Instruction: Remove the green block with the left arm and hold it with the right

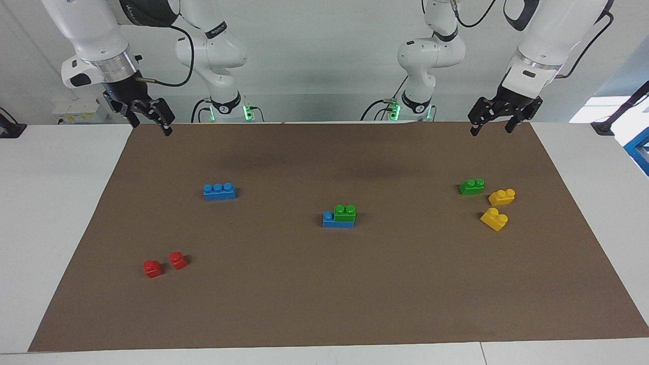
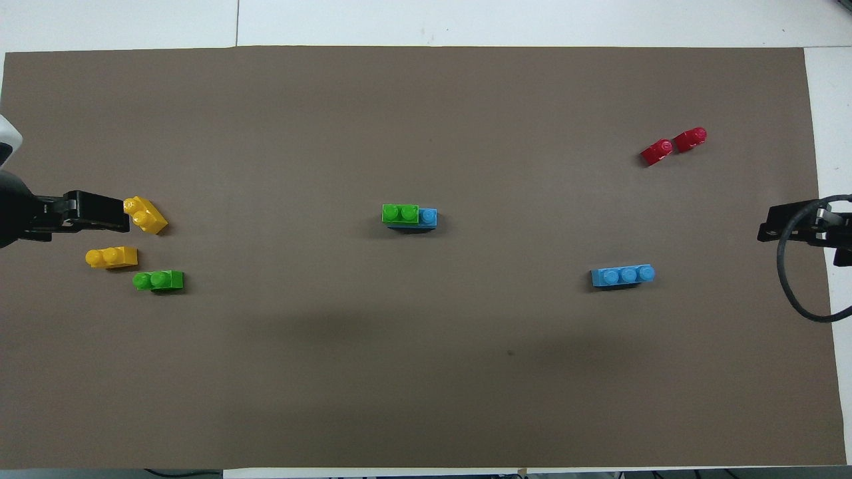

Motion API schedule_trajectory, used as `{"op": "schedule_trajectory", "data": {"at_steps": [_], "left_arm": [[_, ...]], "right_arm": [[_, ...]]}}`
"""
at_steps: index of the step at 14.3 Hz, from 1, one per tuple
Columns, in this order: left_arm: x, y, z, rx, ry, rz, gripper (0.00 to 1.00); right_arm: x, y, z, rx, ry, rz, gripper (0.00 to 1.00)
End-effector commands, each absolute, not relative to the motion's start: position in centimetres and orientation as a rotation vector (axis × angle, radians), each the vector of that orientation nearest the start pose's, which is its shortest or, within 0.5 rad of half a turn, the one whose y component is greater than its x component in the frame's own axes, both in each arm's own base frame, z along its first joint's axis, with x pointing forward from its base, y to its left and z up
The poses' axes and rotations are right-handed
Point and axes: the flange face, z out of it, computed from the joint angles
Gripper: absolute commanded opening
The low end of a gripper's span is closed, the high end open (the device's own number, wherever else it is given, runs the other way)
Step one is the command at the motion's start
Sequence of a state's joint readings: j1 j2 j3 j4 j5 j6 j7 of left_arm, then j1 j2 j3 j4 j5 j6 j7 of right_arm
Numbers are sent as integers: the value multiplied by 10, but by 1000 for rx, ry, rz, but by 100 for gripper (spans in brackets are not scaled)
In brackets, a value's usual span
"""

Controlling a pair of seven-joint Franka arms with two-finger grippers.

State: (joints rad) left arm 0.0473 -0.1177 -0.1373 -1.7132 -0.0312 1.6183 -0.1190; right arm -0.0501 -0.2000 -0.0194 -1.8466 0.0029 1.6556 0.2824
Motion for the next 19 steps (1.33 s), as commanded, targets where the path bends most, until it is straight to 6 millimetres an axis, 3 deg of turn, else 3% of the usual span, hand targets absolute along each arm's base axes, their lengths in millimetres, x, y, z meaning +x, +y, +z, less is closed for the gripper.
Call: {"op": "schedule_trajectory", "data": {"at_steps": [1,8,10,15,17,19], "left_arm": [[519,-55,629,-3174,-30,-52,100],[518,-56,629,-3174,-77,-46,100],[517,-64,628,-3171,-286,-37,100],[501,-134,618,-3027,-1052,-57,100],[496,-164,610,-2927,-1370,-83,100],[490,-199,601,-2865,-1531,-76,100]], "right_arm": [[489,-41,608,-3066,539,-32,100],[488,-42,610,-3073,501,-23,100],[488,-47,609,-3072,497,-31,100],[493,-49,601,-3059,565,-39,100],[497,-41,586,-2993,756,-16,100],[508,-25,563,-2783,1075,53,100]]}}
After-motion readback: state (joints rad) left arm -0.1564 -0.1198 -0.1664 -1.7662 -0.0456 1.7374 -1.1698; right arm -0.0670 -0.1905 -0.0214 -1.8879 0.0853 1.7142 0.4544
